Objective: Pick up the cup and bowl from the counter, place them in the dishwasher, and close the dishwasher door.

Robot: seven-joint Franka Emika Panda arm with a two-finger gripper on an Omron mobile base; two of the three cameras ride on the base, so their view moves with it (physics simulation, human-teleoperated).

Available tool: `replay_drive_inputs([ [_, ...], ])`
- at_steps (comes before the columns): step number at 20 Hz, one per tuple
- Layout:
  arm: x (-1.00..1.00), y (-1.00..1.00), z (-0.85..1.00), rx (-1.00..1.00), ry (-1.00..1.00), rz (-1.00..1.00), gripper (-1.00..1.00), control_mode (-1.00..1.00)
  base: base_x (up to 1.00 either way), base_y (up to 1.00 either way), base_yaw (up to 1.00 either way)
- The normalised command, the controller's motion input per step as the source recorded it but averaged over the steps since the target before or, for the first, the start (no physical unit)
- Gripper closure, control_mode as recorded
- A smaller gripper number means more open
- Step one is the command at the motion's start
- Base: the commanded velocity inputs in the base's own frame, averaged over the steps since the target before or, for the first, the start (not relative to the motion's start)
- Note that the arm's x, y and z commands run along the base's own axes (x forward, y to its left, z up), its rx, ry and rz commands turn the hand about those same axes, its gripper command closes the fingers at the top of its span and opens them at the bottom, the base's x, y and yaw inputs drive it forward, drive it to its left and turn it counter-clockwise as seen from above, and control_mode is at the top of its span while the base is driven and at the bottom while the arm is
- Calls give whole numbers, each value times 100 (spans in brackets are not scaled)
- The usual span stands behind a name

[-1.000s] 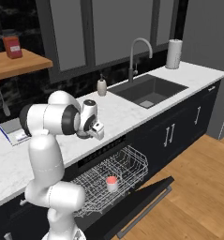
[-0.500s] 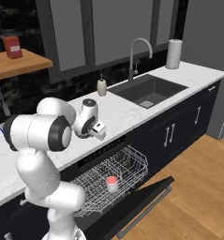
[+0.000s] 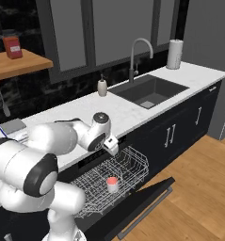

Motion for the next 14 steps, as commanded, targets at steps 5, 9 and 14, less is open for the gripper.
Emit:
replay_drive_inputs([
  [5,0,-100,-11,12,5,-21,100,-100,0,0,0],
  [9,0,-87,-37,10,0,-19,100,-100,0,0,0],
  [14,1,-83,-74,14,-2,-9,100,-100,0,0,0],
])
